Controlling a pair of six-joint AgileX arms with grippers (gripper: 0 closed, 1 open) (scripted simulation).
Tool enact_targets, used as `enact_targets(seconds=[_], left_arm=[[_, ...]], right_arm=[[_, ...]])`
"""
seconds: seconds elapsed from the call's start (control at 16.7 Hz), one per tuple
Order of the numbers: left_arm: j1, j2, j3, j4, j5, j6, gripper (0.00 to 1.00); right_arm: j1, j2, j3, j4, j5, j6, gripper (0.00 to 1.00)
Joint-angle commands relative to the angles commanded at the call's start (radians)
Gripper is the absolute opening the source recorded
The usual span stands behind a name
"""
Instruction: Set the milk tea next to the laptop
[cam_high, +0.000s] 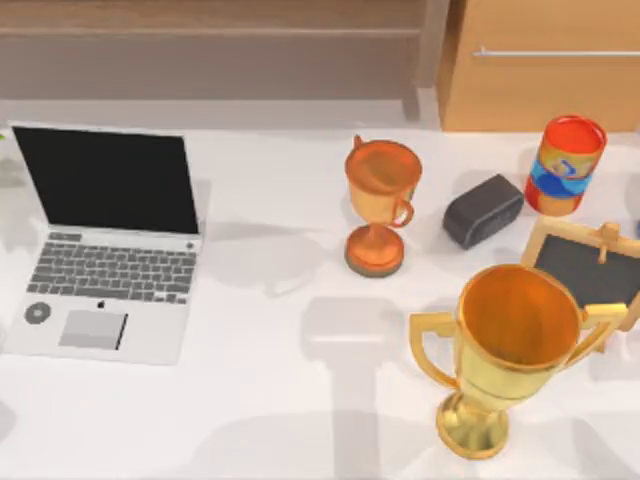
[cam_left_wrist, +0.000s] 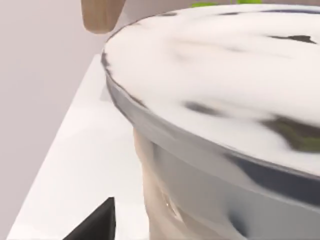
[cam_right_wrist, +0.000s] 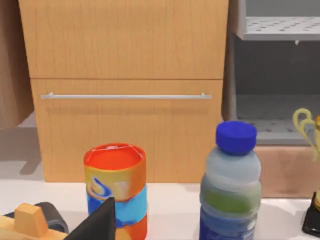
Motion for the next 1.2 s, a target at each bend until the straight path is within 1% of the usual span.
enact_targets(seconds=[0.06,0.3,1.08,1.14,1.2], left_arm=[[-0.012,0.011,0.006,0.010,-0.012,-0.004,1.00],[-0.015,0.013,0.007,0.012,-0.014,-0.005,1.00],[-0.015,0.013,0.007,0.012,-0.014,-0.005,0.02],[-0.015,0.013,0.007,0.012,-0.014,-0.005,0.00],[-0.015,0.013,0.007,0.012,-0.014,-0.005,0.00]], right_arm=[[0.000,0.000,0.000,0.000,0.000,0.000,1.00],[0.000,0.000,0.000,0.000,0.000,0.000,1.00],[0.000,0.000,0.000,0.000,0.000,0.000,1.00],[0.000,0.000,0.000,0.000,0.000,0.000,1.00],[0.000,0.000,0.000,0.000,0.000,0.000,1.00]])
